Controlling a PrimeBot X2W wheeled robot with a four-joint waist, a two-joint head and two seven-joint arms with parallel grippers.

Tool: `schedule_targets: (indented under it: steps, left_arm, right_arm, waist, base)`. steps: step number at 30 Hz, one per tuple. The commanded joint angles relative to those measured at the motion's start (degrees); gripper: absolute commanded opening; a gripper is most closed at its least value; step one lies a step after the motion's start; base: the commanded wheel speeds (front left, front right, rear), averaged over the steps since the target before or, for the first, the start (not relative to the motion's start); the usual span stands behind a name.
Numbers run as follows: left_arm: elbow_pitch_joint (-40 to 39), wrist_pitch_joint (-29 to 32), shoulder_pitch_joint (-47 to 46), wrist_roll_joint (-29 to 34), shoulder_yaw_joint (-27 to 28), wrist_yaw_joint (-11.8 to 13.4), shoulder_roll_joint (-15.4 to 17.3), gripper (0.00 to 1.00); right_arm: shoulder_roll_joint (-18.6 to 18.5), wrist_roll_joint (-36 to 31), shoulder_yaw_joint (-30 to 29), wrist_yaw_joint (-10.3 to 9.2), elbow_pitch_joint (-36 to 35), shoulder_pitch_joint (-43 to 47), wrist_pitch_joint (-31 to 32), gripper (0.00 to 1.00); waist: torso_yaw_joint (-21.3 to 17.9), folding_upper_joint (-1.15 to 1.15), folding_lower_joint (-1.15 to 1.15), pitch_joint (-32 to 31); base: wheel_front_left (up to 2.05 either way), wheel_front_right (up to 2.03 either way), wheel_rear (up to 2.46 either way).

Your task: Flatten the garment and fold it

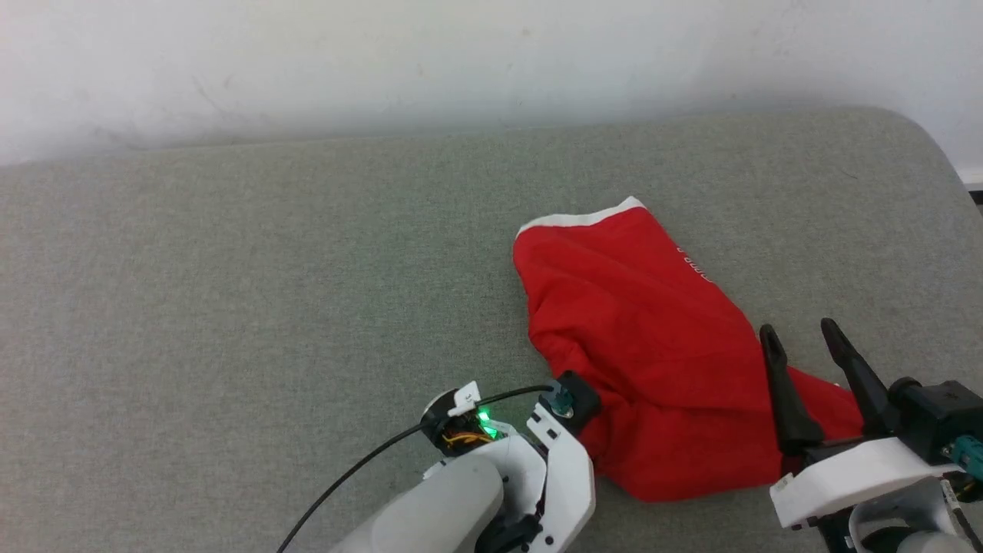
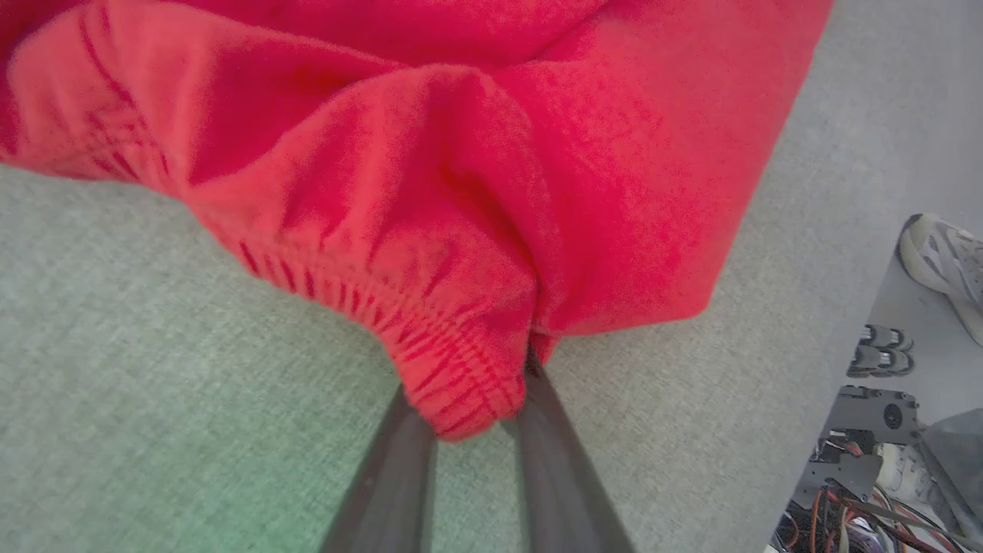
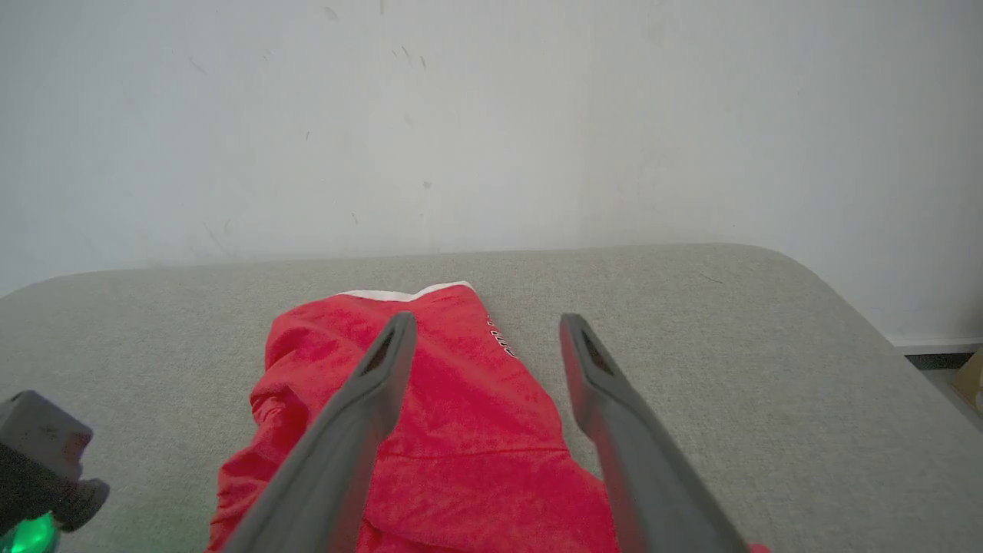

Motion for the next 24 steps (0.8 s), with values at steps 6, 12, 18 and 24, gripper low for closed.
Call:
schedule_targets:
  steps: [6, 12, 18, 24]
  left_arm:
    - [-8.28, -5.95, 3.05, -1.59, 4.12, 3.01, 7.82, 0.00]
    - [-19.57, -5.74, 11.93, -3.81, 10.15, 11.12, 17.27, 0.00]
    - [-32.28, -3.83, 25.67, -8.07, 17.24, 22.04, 25.31, 0.00]
    - [-38.62, -4.67, 34.02, -11.74, 20.85, 26.92, 26.75, 1.00]
  right_arm:
    - [0.13, 0.40, -1.23, -0.05, 0.15, 0.53, -0.34, 1.00]
    - [0.13, 0.54, -2.41, -0.05, -0.24, 1.76, -0.34, 1.00]
    - [0.13, 0.57, -3.39, -0.05, -0.58, 2.64, -0.13, 1.00]
    - [0.13, 0.23, -3.14, -0.05, -0.53, 2.62, 0.28, 1.00]
  waist:
    - [0.74, 0.00, 0.00, -2.11]
    - [1.93, 0.00, 0.00, -2.89]
    - [3.93, 0.00, 0.00, -3.16]
    - [5.03, 0.00, 0.00, -3.48]
  base:
    - [0.00, 0.00, 0.00]
    - [0.00, 0.00, 0.00]
    - [0.00, 0.00, 0.00]
    - [0.00, 0.00, 0.00]
